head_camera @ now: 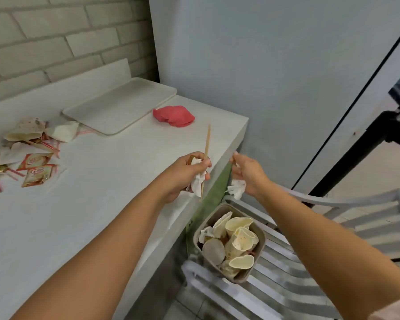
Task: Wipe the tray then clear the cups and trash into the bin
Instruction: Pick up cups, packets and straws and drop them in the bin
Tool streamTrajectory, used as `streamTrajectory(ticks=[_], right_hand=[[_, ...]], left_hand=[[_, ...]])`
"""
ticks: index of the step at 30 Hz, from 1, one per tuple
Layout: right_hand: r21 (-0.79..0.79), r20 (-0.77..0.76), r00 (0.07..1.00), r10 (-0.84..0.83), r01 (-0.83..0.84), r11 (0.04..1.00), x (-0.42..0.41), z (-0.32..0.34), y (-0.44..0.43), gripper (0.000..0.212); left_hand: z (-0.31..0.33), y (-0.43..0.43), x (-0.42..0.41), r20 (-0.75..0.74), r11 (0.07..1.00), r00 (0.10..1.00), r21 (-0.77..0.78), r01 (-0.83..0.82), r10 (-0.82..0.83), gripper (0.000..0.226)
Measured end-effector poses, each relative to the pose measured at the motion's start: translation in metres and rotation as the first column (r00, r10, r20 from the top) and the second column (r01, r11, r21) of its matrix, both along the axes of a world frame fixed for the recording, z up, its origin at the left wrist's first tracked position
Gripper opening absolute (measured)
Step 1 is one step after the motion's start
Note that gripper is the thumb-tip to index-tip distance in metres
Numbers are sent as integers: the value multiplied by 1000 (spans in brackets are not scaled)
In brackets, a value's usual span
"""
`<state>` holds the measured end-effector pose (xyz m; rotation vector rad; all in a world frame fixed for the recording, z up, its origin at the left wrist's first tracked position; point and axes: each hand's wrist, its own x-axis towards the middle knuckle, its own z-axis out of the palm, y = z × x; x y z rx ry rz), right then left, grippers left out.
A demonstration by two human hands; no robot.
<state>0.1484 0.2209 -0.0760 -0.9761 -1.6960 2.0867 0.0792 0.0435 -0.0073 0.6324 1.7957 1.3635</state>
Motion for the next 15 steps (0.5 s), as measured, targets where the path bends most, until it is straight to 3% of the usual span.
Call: streamTrajectory(ticks=[3,6,8,12,15], right_hand=[[126,146,989,-23,4,992,11,-37,-4,27],[122,164,976,145,-166,979,18,-69,-10,10],[83,225,932,282,-307,948,25,-87,-12,16],[264,375,821,430,-539,800,27,-127,-25,28],[387,451,737,504,-670,633,29,-154,-34,45]], left_hand=[[-10,10,14,7,1000,1000,-23,-18,18,16],[-23,17,25,15,998,999,-50,-38,39,17],[-33,20,32,18,996,998,-66,-54,55,16],[-49,25,45,2,993,997,-85,-77,78,15],[-60,29,53,25,992,995,-76,-97,100,15]])
